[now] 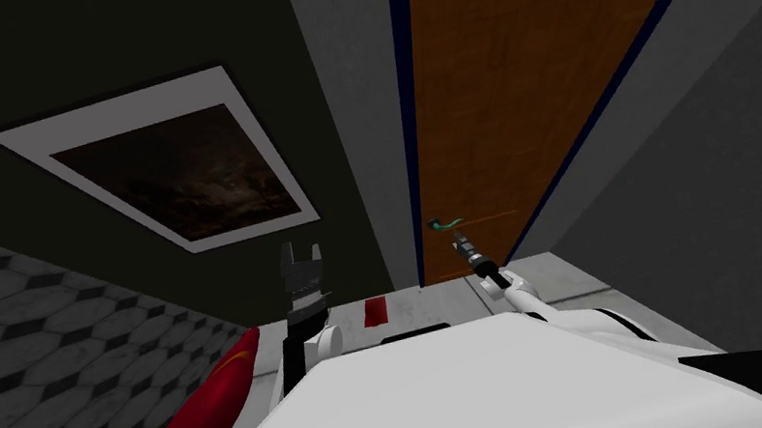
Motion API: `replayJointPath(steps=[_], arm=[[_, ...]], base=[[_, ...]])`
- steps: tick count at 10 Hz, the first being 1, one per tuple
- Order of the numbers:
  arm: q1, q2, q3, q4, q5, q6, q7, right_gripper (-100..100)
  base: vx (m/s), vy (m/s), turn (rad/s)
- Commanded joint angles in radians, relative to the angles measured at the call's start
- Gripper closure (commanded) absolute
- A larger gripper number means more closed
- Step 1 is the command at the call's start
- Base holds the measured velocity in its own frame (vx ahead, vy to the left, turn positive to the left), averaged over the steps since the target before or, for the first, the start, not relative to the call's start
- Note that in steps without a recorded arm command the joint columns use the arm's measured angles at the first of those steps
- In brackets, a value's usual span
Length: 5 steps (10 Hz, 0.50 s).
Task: Pull the door open
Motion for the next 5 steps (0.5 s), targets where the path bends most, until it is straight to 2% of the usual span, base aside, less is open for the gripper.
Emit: replayJointPath(steps=[1, 2, 5], arm=[[-0.010, -0.005, -0.018, 0.029, -0.010, -0.011, 0.013, -100], [-0.009, -0.009, -0.047, 0.039, -0.027, -0.007, 0.030, -100], [-0.007, -0.019, -0.108, 0.060, -0.062, 0.001, 0.065, -100]], base=[[0.038, -0.015, 0.118], [0.075, -0.035, 0.375], [0.098, -0.059, 0.293]])
